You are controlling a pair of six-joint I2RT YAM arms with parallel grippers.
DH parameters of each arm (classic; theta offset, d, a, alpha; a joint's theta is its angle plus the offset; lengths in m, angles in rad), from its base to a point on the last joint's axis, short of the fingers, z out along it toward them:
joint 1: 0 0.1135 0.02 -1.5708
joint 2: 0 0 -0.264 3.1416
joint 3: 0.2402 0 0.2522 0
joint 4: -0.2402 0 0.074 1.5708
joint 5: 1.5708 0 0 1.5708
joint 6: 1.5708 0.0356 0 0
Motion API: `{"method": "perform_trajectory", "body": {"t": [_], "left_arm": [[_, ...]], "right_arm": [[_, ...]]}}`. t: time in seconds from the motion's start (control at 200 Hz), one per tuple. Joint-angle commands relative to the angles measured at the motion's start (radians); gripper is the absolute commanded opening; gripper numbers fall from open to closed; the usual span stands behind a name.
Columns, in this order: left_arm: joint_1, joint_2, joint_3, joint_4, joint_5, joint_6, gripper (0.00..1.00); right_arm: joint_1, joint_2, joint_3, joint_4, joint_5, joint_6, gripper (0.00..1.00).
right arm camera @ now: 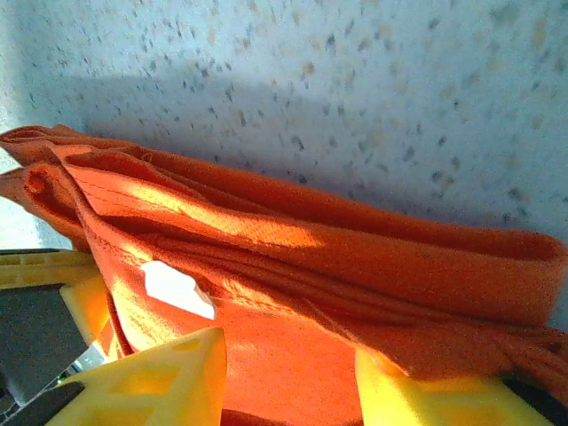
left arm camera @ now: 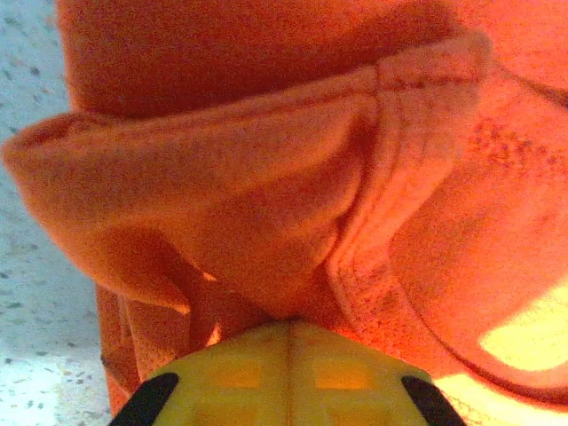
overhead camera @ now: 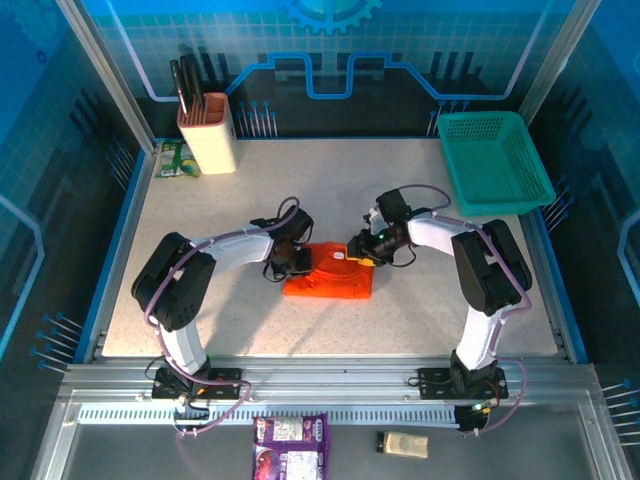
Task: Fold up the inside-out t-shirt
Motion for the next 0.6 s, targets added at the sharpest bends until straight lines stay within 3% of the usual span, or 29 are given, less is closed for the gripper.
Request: {"method": "perform_trajectory", "body": {"t": [0.0,0.125,0.36,0.595], "left_arm": [[0.013,-0.075,-0.016,-0.019,-0.046,0.029,0.13],[0.055,-0.099,0.044,-0.092,-0.022,0.053,0.2],[0.155,-0.059,0.052,-0.088,0.123,0.177,0.39],[0.187,0.036,0.067,-0.085,0.216,0.255,0.4]], "right_arm": [[-0.008,-0.073,0.006,-0.02,-0.001,-0.033,0.44],[-0.008,-0.181,-0.013,-0.077,0.008,-0.039,0.45],[-0.031,-0.289,-0.017,-0.185,0.032,-0.079,0.45],[-0.046,-0.339,-0.025,-0.224,0.037,-0.089,0.45]]}}
